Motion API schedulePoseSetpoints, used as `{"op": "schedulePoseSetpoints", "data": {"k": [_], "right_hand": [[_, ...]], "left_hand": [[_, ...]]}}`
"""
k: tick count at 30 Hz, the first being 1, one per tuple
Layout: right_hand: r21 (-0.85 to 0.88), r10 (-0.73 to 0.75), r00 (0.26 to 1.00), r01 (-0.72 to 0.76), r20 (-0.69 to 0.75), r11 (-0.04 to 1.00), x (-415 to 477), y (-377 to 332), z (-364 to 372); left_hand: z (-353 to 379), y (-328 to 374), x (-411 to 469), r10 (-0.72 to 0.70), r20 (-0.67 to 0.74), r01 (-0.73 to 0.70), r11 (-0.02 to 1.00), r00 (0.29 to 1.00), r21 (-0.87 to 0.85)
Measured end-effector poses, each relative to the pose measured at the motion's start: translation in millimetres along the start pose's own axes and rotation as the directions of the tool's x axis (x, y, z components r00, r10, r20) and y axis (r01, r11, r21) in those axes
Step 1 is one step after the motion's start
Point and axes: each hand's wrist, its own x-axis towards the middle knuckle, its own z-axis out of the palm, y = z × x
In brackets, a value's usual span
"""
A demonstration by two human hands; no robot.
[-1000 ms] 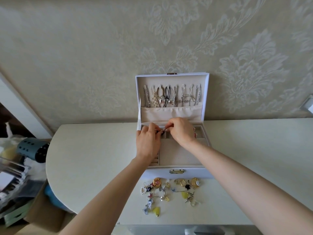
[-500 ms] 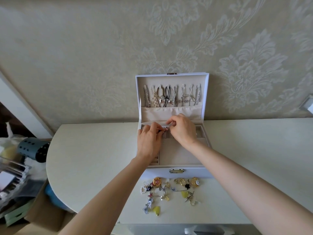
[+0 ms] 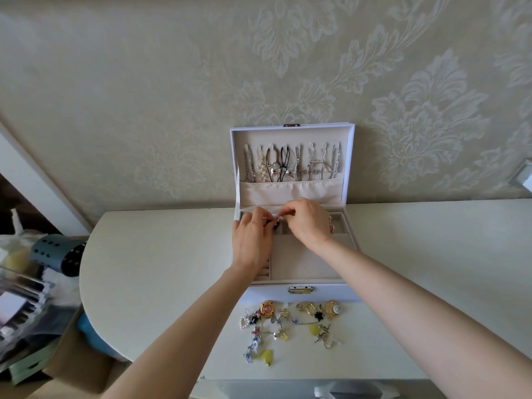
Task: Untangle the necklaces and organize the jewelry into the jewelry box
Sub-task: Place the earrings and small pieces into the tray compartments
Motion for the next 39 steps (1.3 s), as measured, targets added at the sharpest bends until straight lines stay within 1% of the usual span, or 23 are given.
{"op": "schedulePoseSetpoints", "data": {"k": [2, 5, 6, 7, 8, 10, 11, 13, 18, 22, 24, 27, 28, 31, 34, 37, 39], "right_hand": [[0.010, 0.005, 1.000, -0.005, -0.014, 1.000, 1, 2, 1], [0.071, 0.012, 0.999, -0.010, -0.040, 0.997, 2, 3, 0], [0.121, 0.008, 0.999, -0.002, -0.045, 0.993, 2, 4, -1], [0.208, 0.000, 0.999, 0.008, -0.036, 0.978, 2, 4, -2], [0.322, -0.005, 1.000, 0.008, -0.008, 0.947, 2, 3, -3], [0.515, 0.007, 0.998, -0.040, 0.066, 0.856, -2, 1, -7], [0.575, 0.013, 0.995, -0.067, 0.099, 0.815, -4, 1, -9], [0.636, 0.005, 0.991, -0.089, 0.133, 0.767, -7, 0, -11], [0.638, 0.000, 0.995, -0.063, 0.099, 0.768, -11, -1, -10], [0.670, 0.010, 0.995, -0.072, 0.095, 0.739, -11, 1, -9], [0.704, 0.012, 0.995, -0.079, 0.100, 0.706, -11, 1, -10], [0.775, 0.031, 0.991, -0.124, 0.133, 0.620, -13, 0, -12], [0.778, 0.033, 0.990, -0.131, 0.140, 0.614, -14, 1, -13], [0.751, 0.014, 0.989, -0.123, 0.150, 0.649, -15, 2, -13], [0.685, -0.021, 0.991, -0.074, 0.129, 0.725, -16, 1, -10], [0.615, -0.041, 0.995, -0.021, 0.087, 0.789, -15, -2, -8], [0.585, -0.044, 0.997, 0.000, 0.061, 0.811, -13, -2, -7]], "left_hand": [[-1, 2, -1, -0.009, -0.020, 0.009, 1.000, 1.000, -0.018], [-2, 3, -1, -0.013, -0.051, 0.011, 0.999, 0.999, -0.045], [-3, 3, 0, -0.010, -0.062, 0.006, 0.998, 0.998, -0.061], [-3, 2, 0, -0.008, -0.074, 0.002, 0.996, 0.997, -0.085], [-4, 3, -1, -0.010, -0.087, 0.000, 0.994, 0.996, -0.114], [-6, 3, -2, -0.025, -0.118, 0.006, 0.987, 0.993, -0.158], [-8, 4, -2, -0.032, -0.129, 0.011, 0.987, 0.991, -0.163], [-8, 4, -2, -0.042, -0.143, 0.020, 0.987, 0.989, -0.156], [-8, 3, -2, -0.050, -0.138, 0.025, 0.984, 0.989, -0.176], [-9, 4, -2, -0.033, -0.120, 0.010, 0.983, 0.992, -0.182], [-10, 5, -2, -0.023, -0.119, -0.002, 0.978, 0.993, -0.206], [-11, 5, -2, -0.028, -0.113, -0.004, 0.961, 0.993, -0.277], [-10, 5, -2, -0.033, -0.107, -0.001, 0.954, 0.994, -0.301], [-8, 1, -1, -0.060, -0.094, 0.023, 0.936, 0.994, -0.352], [-6, -2, 0, -0.106, -0.090, 0.064, 0.921, 0.990, -0.383], [-7, 0, 1, -0.094, -0.096, 0.052, 0.927, 0.991, -0.371], [-8, 1, 0, -0.097, -0.091, 0.056, 0.923, 0.991, -0.380]]}}
